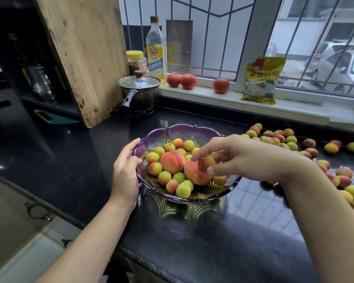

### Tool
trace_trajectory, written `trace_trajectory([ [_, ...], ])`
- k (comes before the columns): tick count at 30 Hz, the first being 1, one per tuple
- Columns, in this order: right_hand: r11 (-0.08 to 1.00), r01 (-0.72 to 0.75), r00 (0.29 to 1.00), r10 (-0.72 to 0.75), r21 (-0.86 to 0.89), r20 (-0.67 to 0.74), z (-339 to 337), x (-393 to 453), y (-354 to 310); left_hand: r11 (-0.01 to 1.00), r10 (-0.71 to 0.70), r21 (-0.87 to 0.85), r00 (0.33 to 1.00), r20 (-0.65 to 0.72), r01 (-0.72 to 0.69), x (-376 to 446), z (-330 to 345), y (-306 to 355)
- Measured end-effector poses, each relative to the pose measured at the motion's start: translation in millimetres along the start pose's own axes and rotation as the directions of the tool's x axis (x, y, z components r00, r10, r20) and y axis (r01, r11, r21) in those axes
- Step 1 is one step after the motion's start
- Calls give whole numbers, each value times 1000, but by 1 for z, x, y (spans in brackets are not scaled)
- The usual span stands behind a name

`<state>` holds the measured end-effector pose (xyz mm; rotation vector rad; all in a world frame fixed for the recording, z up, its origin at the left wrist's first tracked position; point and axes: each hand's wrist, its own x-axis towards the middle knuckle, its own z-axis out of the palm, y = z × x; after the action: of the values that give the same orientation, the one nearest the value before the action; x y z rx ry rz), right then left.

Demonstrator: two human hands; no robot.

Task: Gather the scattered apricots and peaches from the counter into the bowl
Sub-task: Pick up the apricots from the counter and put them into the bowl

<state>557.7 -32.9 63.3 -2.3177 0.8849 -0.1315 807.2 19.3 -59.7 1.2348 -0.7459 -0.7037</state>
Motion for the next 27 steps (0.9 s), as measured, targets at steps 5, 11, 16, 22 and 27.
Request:
trace_trajectory([
  [5,960,-72,992,97,-272,81,15,8,-9,1000,11,1,1000,9,-11,-2,0,2],
  [11,875,-124,988,152,-469,22,42,22,-15,1000,2,-15,1000,4,-2,-1,0,1],
  [16,810,-152,982,188,-566,5,50,27,-22,1000,1,-22,1000,-2,-1,-1,1,1],
  [22,803,-151,985,173,-576,-17,53,29,-22,1000,3,-20,1000,-10,-3,1,1,-1],
  [27,911,-169,986,158,-375,-60,32,22,-13,1000,1,-16,1000,-9,-1,1,1,0],
])
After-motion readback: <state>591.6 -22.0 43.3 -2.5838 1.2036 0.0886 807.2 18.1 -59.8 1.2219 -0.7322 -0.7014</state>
